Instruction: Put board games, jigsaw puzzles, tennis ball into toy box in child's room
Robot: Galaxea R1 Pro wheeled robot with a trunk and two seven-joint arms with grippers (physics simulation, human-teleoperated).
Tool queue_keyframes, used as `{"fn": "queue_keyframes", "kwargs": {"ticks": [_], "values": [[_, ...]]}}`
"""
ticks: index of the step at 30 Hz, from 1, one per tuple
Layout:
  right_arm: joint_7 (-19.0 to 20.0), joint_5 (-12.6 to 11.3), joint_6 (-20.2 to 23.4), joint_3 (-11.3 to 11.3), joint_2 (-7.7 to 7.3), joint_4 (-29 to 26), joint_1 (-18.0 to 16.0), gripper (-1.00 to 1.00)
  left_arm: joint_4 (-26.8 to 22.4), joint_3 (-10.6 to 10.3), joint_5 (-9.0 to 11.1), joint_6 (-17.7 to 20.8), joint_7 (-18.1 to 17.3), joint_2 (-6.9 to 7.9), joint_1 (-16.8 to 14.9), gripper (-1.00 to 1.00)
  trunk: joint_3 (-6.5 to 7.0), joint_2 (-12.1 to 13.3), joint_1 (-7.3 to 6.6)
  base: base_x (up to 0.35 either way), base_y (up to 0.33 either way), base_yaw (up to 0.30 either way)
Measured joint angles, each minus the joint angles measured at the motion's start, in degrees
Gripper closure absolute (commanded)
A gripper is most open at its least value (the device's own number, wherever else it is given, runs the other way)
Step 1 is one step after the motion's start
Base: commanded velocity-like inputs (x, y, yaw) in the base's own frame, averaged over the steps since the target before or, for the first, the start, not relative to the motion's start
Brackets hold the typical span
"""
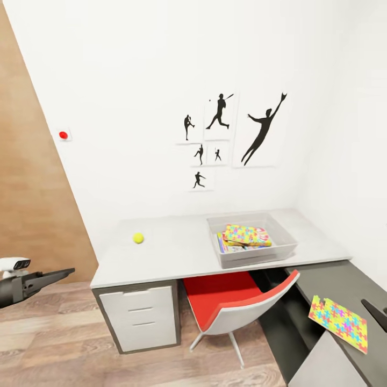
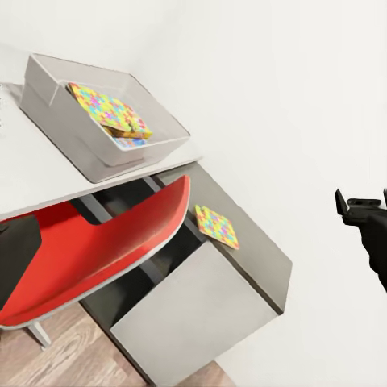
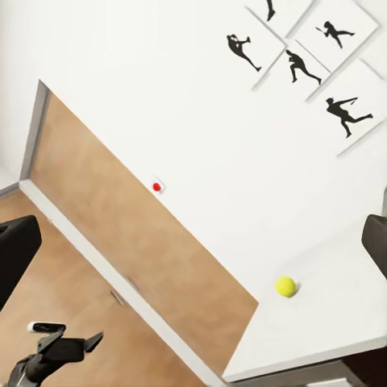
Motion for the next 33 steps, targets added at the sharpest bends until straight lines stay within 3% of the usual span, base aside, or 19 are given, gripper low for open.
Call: {"fn": "queue_keyframes", "kwargs": {"ticks": [12, 27, 33], "values": [[-2.92, -0.03, 1.74, 0.00, 0.11, -0.04, 0.00, -1.00, 0.11, 0.00, -0.04, 0.01, 0.00, -0.10, -0.13, -1.00, 0.82, 0.01, 0.01, 0.031, 0.145, -0.068], [-7.90, -0.08, 2.52, 0.50, 0.62, -0.21, 0.00, -1.00, 0.15, -0.02, -0.07, -0.01, 0.00, -0.43, -0.14, -1.00, 0.84, 0.01, 0.01, 0.002, 0.008, -0.001], [-8.22, -0.02, 2.94, 0.50, 0.89, -0.25, 0.00, -1.00, 0.17, -0.07, -0.07, -0.01, 0.00, -0.43, -0.14, -1.00, 0.84, 0.01, 0.01, 0.000, 0.000, 0.000]]}}
